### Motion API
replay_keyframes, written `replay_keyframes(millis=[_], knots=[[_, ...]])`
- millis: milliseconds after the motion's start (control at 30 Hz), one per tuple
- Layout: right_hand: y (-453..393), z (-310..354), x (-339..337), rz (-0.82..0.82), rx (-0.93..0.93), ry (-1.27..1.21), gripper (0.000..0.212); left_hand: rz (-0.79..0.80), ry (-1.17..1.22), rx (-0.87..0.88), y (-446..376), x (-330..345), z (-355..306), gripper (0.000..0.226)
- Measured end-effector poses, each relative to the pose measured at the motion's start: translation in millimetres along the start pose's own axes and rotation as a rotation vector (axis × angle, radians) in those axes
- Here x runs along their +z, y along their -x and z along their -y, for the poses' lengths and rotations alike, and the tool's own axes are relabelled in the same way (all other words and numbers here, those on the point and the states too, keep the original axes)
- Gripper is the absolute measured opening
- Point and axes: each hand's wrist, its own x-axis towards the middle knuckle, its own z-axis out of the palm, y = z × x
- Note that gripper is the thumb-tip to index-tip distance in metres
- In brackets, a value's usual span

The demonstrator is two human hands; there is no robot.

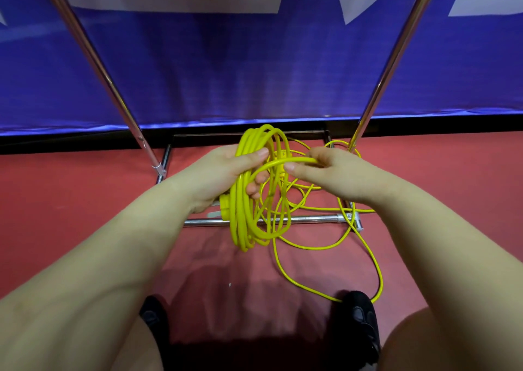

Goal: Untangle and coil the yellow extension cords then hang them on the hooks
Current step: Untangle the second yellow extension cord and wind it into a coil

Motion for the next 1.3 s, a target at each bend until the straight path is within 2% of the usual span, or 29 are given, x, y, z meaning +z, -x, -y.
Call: replay_keyframes(millis=[167,300,367,500,567,700,867,933,1000,1100,1167,1300], knots=[[-4.6,-25.5,0.2,0.085,0.202,0.353,0.031,-0.125,0.141,0.036,-1.0,-13.0,-5.5,0.019],[-5.1,-22.9,3.0,0.027,0.165,0.387,0.02,-0.232,0.208,0.089,-3.8,-19.7,-6.3,0.013],[-6.0,-18.9,1.8,0.0,0.118,0.171,0.016,-0.244,0.156,0.099,-5.2,-21.6,-3.9,0.013],[1.4,0.7,-4.7,0.018,0.138,-0.54,0.015,-0.223,-0.088,0.024,-3.7,-19.5,1.1,0.021],[4.9,8.3,-9.0,0.042,0.147,-0.754,0.016,-0.198,-0.126,-0.011,-2.9,-16.0,3.3,0.027],[5.9,14.3,-12.7,0.0,0.2,-0.987,0.014,-0.115,-0.105,-0.024,-3.1,-5.6,7.7,0.012],[1.0,15.0,-11.3,-0.12,0.245,-1.131,0.012,0.039,0.011,-0.094,-0.9,5.2,6.2,0.013],[-1.2,15.3,-9.6,-0.146,0.274,-1.212,0.014,0.085,-0.016,-0.104,0.3,8.8,6.3,0.018],[-3.4,14.8,-6.9,-0.17,0.302,-1.253,0.016,0.098,-0.094,-0.114,1.0,12.2,7.2,0.012],[-5.5,13.6,-6.5,-0.163,0.269,-1.244,0.023,0.046,-0.098,-0.117,1.1,15.3,6.6,0.012],[-5.5,15.3,-5.1,-0.061,0.198,-1.093,0.035,-0.035,-0.016,-0.104,-0.3,15.1,4.7,0.013],[0.9,16.5,20.5,0.181,0.062,-0.216,0.047,-0.249,0.211,-0.08,-6.1,6.6,-2.6,0.016]])
